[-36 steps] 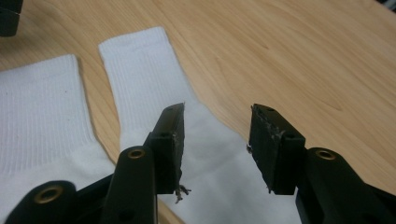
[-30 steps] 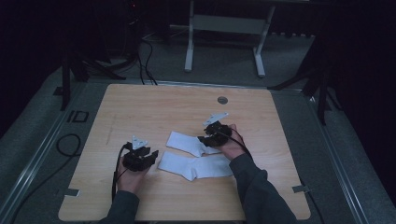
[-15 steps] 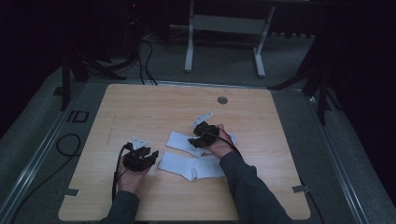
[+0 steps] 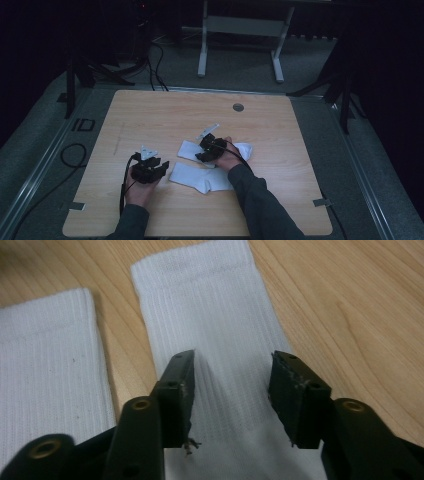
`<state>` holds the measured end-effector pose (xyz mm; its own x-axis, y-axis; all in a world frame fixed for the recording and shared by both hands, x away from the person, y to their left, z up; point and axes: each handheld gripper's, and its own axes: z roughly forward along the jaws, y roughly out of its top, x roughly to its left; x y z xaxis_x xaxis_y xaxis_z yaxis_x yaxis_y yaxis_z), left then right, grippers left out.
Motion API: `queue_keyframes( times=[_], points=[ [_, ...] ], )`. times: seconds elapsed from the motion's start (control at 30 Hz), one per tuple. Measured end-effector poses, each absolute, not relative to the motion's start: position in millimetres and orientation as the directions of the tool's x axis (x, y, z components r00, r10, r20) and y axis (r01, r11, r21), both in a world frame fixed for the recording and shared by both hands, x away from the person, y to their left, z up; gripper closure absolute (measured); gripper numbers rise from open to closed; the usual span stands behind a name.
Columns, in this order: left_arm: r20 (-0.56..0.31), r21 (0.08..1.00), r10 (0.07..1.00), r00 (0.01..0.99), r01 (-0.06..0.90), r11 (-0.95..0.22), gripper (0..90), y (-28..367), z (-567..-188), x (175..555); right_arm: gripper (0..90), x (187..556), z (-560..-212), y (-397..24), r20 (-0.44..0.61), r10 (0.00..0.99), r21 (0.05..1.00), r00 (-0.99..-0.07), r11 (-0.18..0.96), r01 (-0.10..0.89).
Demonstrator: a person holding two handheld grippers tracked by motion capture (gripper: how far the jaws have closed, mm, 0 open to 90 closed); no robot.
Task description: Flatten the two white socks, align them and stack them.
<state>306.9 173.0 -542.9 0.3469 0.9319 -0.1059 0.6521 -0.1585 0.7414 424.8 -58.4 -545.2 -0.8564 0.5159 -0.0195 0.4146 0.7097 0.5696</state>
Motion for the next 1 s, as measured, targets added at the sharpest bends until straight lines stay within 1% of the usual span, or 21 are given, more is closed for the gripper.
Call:
queue_keyframes(
  times=[0.03, 0.13, 0.17, 0.2, 0.43, 0.47, 0.5, 0.53, 0.57, 0.63, 0.67, 0.77, 0.8, 0.93, 0.97, 1.0],
  points=[
    [-0.104, 0.742, 0.932, 0.346, 0.651, -0.159, 60.2, 173.0, -542.8, 306.6, 61.9, 425.7, -545.1, -59.3, -0.021, 0.52, 0.572, -0.854, 0.707, 0.416],
    [-0.105, 0.741, 0.934, 0.343, 0.653, -0.156, 60.1, 173.4, -543.3, 306.7, 72.1, 426.3, -544.7, -60.3, -0.018, 0.531, 0.573, -0.847, 0.7, 0.426],
    [-0.105, 0.741, 0.934, 0.343, 0.653, -0.156, 60.1, 173.4, -543.3, 306.7, 72.1, 426.3, -544.7, -60.3, -0.018, 0.531, 0.573, -0.847, 0.7, 0.426],
    [-0.105, 0.736, 0.935, 0.339, 0.659, -0.156, 60.0, 173.3, -544.3, 307.5, 82.1, 426.0, -543.9, -59.9, -0.049, 0.525, 0.566, -0.849, 0.715, 0.41],
    [-0.11, 0.734, 0.935, 0.338, 0.662, -0.153, 59.9, 173.9, -544.8, 307.9, 83.5, 427.8, -538.0, -70.2, -0.011, 0.549, 0.59, -0.836, 0.679, 0.438],
    [-0.111, 0.733, 0.934, 0.34, 0.663, -0.154, 60.0, 173.9, -545.1, 308.2, 83.4, 427.6, -530.2, -78.7, -0.002, 0.551, 0.61, -0.835, 0.662, 0.435],
    [-0.111, 0.733, 0.934, 0.34, 0.663, -0.154, 60.0, 173.9, -545.1, 308.2, 83.4, 427.6, -530.2, -78.7, -0.002, 0.551, 0.61, -0.835, 0.662, 0.435],
    [-0.113, 0.732, 0.934, 0.34, 0.664, -0.153, 59.9, 174.0, -545.3, 308.4, 83.4, 426.8, -520.1, -87.5, -0.002, 0.559, 0.626, -0.829, 0.647, 0.435],
    [-0.113, 0.732, 0.934, 0.34, 0.664, -0.153, 60.0, 174.0, -545.3, 308.4, 83.4, 426.8, -520.1, -87.5, -0.002, 0.559, 0.626, -0.829, 0.647, 0.435],
    [-0.115, 0.732, 0.933, 0.34, 0.664, -0.152, 60.0, 173.8, -545.2, 308.4, 83.5, 426.4, -509.2, -97.6, 0.0, 0.565, 0.645, -0.825, 0.63, 0.432],
    [-0.116, 0.731, 0.933, 0.341, 0.665, -0.152, 60.0, 174.0, -545.4, 308.7, 83.5, 425.9, -498.8, -107.6, 0.005, 0.573, 0.661, -0.82, 0.613, 0.433],
    [-0.117, 0.73, 0.933, 0.341, 0.666, -0.152, 60.0, 174.0, -545.6, 309.0, 83.5, 425.5, -494.0, -112.3, 0.003, 0.575, 0.669, -0.818, 0.607, 0.429],
    [-0.119, 0.729, 0.933, 0.34, 0.668, -0.151, 60.0, 174.2, -545.7, 309.2, 83.5, 423.9, -480.9, -125.3, 0.017, 0.581, 0.692, -0.814, 0.581, 0.429],
    [-0.119, 0.73, 0.935, 0.335, 0.667, -0.146, 60.0, 174.9, -545.5, 308.9, 83.5, 419.9, -462.9, -138.5, 0.016, 0.588, 0.722, -0.809, 0.553, 0.416],
    [-0.119, 0.73, 0.935, 0.335, 0.667, -0.146, 60.0, 174.9, -545.5, 308.9, 83.5, 419.9, -462.9, -138.5, 0.016, 0.588, 0.722, -0.809, 0.553, 0.416],
    [-0.12, 0.73, 0.935, 0.334, 0.668, -0.145, 60.0, 175.3, -545.3, 308.8, 83.5, 416.0, -451.6, -145.2, 0.008, 0.588, 0.743, -0.809, 0.538, 0.399]
  ],
)
